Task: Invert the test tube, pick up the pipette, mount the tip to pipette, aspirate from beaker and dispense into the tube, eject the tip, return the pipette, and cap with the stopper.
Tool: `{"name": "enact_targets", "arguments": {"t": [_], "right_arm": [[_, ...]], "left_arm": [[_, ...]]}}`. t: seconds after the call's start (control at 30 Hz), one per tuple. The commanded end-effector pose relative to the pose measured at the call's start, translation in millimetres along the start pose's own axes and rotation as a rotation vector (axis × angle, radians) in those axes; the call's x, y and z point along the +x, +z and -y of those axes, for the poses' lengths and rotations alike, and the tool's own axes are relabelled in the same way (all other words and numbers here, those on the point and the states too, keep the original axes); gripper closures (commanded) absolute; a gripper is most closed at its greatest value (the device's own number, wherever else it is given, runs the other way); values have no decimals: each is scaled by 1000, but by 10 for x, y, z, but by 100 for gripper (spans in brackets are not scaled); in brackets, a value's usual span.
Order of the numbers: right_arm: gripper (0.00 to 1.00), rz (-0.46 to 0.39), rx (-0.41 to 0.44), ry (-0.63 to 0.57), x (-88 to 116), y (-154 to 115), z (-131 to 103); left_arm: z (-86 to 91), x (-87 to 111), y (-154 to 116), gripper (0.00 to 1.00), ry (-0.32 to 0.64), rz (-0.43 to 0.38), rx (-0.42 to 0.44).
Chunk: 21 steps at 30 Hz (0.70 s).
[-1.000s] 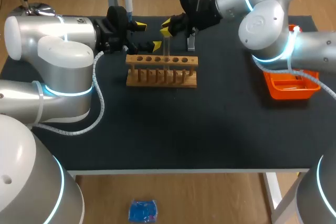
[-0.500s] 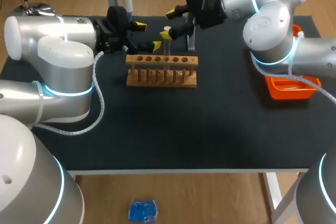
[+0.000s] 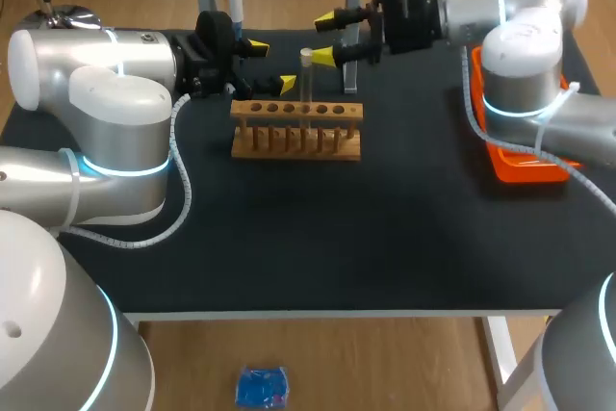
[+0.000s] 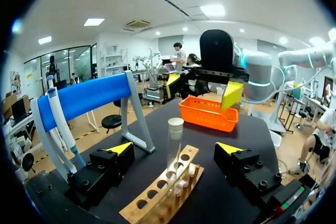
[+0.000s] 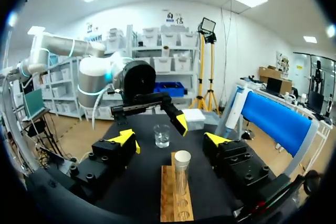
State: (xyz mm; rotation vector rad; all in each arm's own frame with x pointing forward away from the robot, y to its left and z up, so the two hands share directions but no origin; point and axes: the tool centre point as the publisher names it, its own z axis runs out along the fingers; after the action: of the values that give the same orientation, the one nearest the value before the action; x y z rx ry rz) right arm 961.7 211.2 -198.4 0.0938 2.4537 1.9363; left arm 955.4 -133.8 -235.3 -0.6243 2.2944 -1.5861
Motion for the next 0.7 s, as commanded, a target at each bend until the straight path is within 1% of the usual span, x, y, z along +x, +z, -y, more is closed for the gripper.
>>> {"name": "enact_targets", "arguments": {"t": [0.03, 0.2, 0.27, 0.4, 0.53, 0.7], "right_arm": [[100, -49, -78, 3, -64, -12, 46], [100, -69, -91, 10, -68, -7, 36], [100, -90, -112, 5, -65, -2, 22], [100, -103, -130, -11, -53, 0, 5], [100, -126, -173, -25, -47, 1, -9], [100, -146, -188, -26, -51, 32, 9]], "left_arm": [[-1, 1, 3, 0, 0, 1, -1], [-1, 1, 3, 0, 0, 1, -1], [-1, 1, 3, 0, 0, 1, -1], [-1, 1, 3, 0, 0, 1, -1], [-1, 1, 3, 0, 0, 1, -1], [-1, 1, 3, 0, 0, 1, -1]]}}
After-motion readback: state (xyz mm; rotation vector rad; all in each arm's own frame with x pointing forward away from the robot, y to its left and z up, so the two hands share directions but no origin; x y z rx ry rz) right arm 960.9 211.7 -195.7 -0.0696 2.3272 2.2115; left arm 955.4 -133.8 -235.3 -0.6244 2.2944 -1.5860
